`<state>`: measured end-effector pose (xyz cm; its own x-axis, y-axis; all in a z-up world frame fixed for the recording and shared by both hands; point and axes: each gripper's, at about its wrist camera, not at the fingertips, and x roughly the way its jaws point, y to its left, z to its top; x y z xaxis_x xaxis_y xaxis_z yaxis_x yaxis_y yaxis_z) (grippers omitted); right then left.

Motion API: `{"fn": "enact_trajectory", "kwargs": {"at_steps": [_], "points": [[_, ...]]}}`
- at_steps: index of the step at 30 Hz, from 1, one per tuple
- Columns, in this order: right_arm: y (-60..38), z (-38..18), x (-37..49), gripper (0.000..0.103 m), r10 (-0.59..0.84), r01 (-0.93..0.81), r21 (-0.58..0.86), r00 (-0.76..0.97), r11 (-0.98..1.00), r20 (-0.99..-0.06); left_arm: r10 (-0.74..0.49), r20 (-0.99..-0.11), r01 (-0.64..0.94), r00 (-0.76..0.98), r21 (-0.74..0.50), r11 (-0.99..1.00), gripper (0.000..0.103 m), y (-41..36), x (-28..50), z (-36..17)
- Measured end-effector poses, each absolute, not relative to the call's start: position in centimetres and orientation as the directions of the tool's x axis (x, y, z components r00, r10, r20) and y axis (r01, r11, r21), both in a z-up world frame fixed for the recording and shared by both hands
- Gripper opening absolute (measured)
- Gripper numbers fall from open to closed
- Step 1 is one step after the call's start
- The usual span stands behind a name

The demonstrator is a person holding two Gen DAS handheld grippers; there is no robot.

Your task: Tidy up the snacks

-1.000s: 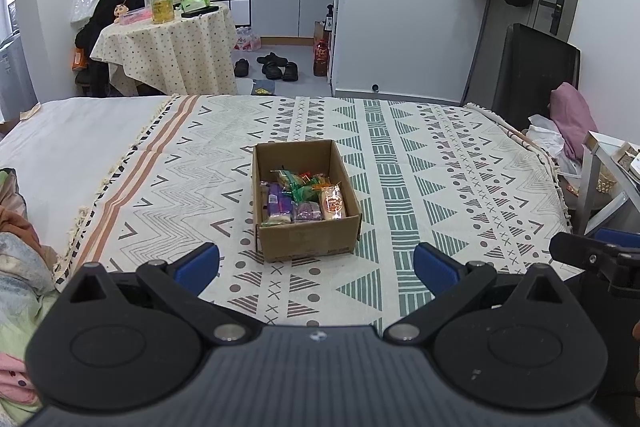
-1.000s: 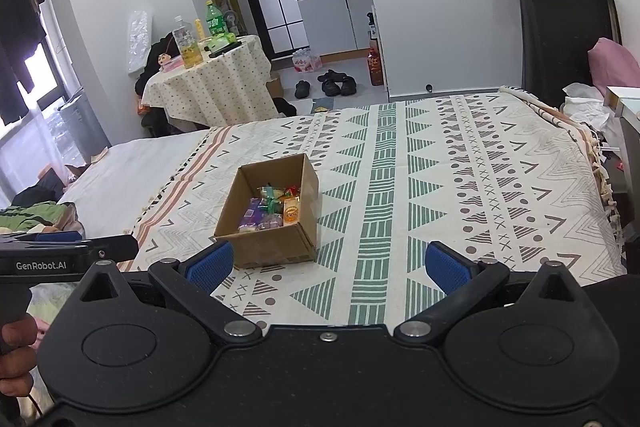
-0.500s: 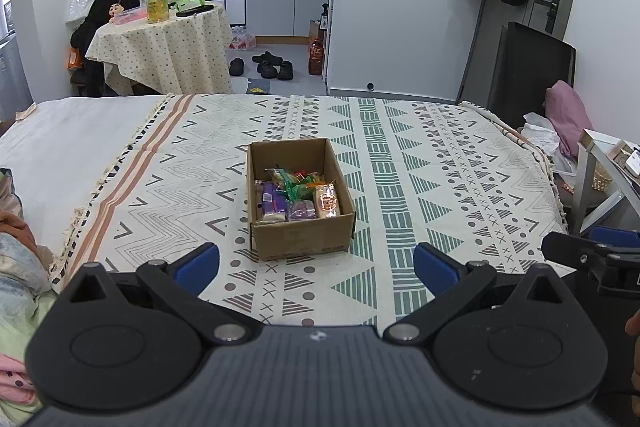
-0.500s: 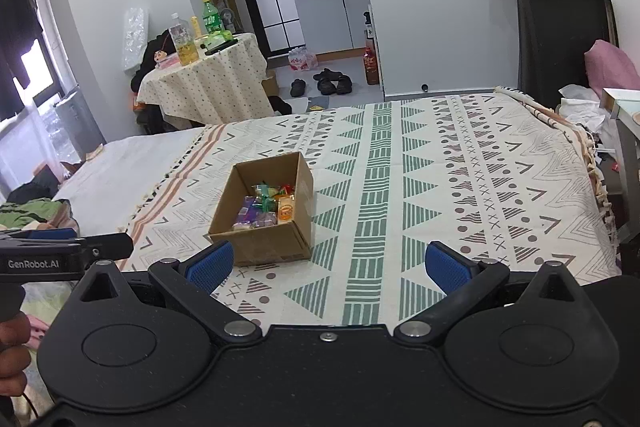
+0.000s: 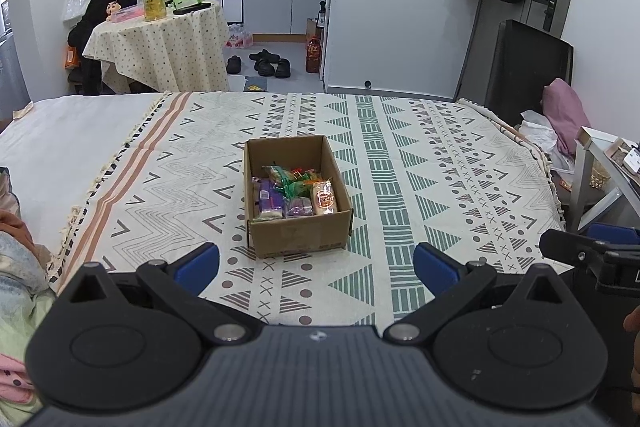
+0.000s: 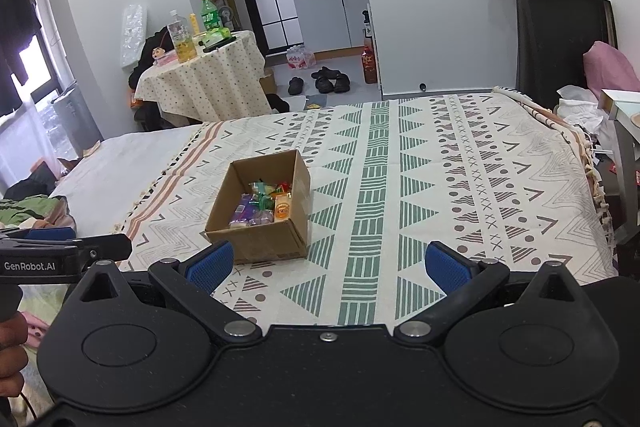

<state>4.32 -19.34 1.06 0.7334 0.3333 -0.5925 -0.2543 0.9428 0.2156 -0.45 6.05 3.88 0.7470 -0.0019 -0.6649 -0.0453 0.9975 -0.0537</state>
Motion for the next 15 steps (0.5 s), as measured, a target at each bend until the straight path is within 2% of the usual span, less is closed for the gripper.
{"fn": "enact_trajectory", "kwargs": {"at_steps": [15], "points": [[-19.45, 0.71, 4.21, 0.103, 0.335, -0.256, 0.217, 0.730, 0.942, -0.596, -0.021, -0.668, -0.029, 0.744, -0.064, 0.998, 0.103, 5.90, -0.46, 3.70]]}}
